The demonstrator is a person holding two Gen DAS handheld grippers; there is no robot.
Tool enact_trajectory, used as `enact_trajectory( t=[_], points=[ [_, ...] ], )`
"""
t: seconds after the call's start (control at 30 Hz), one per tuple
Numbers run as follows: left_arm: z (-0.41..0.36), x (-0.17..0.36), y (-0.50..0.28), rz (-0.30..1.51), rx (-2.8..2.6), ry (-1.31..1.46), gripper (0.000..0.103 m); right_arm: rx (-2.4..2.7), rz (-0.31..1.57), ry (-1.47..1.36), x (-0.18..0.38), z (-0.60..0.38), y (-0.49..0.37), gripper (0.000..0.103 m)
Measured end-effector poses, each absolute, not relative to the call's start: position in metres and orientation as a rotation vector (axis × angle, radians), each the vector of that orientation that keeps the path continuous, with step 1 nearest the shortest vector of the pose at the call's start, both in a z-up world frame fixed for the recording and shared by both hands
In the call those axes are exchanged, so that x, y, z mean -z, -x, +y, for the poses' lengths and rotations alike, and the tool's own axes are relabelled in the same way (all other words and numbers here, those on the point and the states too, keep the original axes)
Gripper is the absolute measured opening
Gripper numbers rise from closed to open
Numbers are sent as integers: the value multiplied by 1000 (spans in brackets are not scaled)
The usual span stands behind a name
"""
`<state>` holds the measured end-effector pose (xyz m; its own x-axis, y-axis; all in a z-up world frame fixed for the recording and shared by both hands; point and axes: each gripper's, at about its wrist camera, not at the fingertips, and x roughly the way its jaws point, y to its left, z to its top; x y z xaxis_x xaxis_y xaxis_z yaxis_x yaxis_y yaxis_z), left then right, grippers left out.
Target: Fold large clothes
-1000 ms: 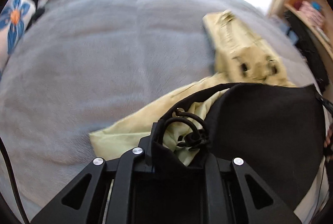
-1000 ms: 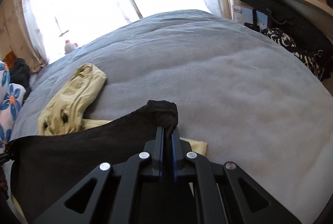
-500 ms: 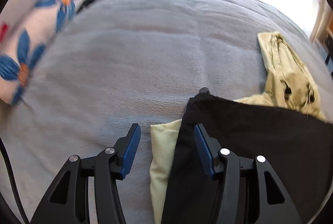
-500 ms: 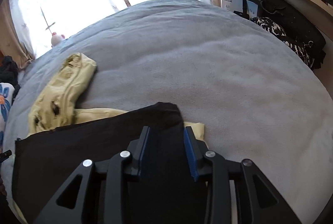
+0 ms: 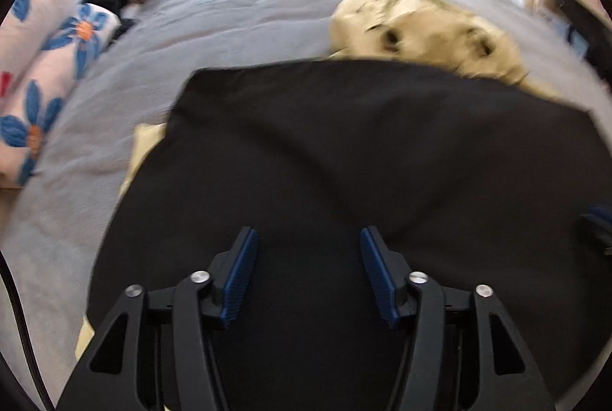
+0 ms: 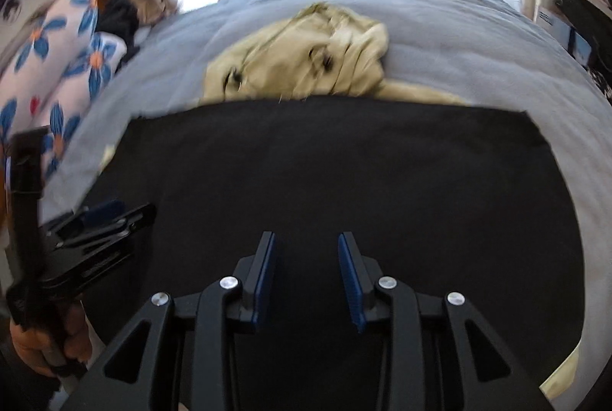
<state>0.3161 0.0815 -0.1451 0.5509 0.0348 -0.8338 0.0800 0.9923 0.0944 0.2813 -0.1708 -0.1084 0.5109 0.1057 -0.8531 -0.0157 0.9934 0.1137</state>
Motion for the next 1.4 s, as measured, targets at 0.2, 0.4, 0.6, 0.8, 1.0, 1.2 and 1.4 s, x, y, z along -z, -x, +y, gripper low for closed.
enact_trajectory(
  t=[0.2, 0.4, 0.6, 0.8, 1.0, 1.2, 1.4],
  points=[
    [153, 159, -306, 995, -154, -97, 83, 163, 1014, -96, 121, -249, -241, 39],
    [180, 155, -294, 1043, -176, -30, 83, 286, 1020, -199, 119, -324, -209, 40],
    [175, 146, -284, 1077, -193, -28, 83, 289, 1035, -207, 107, -315, -203, 40],
    [181, 127, -270, 1083, -186, -20, 83, 259, 1020, -232, 93, -307, -197, 40],
    [184, 112, -256, 1100, -170, -14, 83, 221, 1018, -242, 81, -296, -187, 40],
    [191, 108, -233, 1145, -119, 56, 83, 185, 1035, -264, 80, -290, -168, 40],
    [209, 120, -196, 1208, -56, 229, 83, 134, 1060, -347, 88, -291, -137, 40]
  ],
)
